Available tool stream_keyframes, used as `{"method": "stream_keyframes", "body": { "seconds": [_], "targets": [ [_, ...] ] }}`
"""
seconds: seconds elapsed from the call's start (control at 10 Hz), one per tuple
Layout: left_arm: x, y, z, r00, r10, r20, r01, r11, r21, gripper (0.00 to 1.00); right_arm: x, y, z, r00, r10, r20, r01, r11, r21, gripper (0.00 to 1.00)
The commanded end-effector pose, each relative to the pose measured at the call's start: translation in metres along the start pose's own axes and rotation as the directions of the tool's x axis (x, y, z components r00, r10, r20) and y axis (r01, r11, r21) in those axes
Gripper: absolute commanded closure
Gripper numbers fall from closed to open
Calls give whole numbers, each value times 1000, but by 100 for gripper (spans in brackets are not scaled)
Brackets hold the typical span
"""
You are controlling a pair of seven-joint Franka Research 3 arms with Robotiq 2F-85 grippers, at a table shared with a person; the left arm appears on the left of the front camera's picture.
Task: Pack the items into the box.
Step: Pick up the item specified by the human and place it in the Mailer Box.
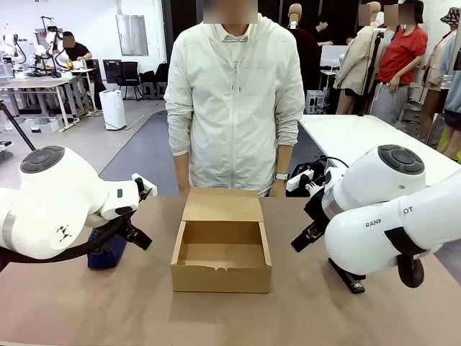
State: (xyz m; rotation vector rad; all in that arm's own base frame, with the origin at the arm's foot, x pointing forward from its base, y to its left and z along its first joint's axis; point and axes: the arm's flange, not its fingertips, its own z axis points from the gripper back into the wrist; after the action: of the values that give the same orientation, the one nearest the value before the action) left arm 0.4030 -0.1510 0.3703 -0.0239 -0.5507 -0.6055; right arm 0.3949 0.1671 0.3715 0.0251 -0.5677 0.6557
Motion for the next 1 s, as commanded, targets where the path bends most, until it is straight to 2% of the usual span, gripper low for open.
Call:
{"method": "stream_keyframes", "body": {
  "seconds": [0.0,0.4,0.5,0.6,0.7,0.8,0.9],
  "targets": [
    [0,0,0,1000,0,0,0,1000,0,0,0,0,0,1000,0,0,0,1000,0,0],
    [0,0,0,1000,0,0,0,1000,0,0,0,0,0,1000,0,0,0,1000,0,0],
    [0,0,0,1000,0,0,0,1000,0,0,6,1,4,998,-12,-69,21,993,117,0],
    [6,-1,17,997,-33,-65,20,981,-192,0,12,-5,21,997,8,-72,13,958,288,0],
    [19,0,47,993,58,-102,-85,953,-292,0,22,-12,48,997,-43,-72,66,928,366,0],
    [31,10,90,992,106,-65,-124,851,-510,0,33,-30,85,978,-180,-103,208,869,449,0],
    [35,30,128,989,140,-38,-127,708,-695,0,37,-55,119,947,-310,-87,309,802,511,0]
  ]
}}
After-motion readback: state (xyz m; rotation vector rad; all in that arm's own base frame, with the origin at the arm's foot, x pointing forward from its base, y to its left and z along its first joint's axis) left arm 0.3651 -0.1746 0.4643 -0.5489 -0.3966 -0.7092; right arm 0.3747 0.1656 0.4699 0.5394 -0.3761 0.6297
